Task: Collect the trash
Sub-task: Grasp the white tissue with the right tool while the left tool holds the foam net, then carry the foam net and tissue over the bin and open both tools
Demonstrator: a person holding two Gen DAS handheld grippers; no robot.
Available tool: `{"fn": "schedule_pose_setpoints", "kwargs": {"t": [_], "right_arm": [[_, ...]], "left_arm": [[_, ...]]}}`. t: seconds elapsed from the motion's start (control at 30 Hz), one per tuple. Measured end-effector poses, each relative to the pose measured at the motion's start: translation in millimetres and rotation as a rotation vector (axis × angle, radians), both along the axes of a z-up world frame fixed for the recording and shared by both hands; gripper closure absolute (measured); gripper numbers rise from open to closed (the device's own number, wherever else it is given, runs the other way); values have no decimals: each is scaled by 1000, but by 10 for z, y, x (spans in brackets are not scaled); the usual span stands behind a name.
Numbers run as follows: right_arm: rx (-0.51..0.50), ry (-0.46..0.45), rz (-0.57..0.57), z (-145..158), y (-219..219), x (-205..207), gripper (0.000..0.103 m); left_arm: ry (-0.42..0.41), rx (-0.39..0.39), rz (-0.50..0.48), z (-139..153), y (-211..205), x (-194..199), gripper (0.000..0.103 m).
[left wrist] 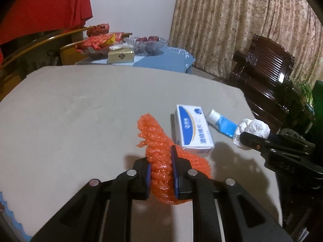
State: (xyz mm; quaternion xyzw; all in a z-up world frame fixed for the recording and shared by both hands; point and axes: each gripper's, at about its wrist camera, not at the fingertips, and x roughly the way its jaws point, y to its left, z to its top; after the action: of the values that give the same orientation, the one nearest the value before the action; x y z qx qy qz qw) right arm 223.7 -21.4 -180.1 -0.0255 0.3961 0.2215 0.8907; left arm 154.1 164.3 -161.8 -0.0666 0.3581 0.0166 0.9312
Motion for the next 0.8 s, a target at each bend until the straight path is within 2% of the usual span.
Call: {"fn": "schedule_pose_setpoints", "kwargs": {"t": [0.43,0.8], "right_arm": [[23,-106,16,741,-299,-500,62],[60,-190,-10,1224,-704,-917,62]], "left_arm": [[-106,9,-61,666,-355,-308,87],[-185,2,-118,1108,-719,-549,87]]}}
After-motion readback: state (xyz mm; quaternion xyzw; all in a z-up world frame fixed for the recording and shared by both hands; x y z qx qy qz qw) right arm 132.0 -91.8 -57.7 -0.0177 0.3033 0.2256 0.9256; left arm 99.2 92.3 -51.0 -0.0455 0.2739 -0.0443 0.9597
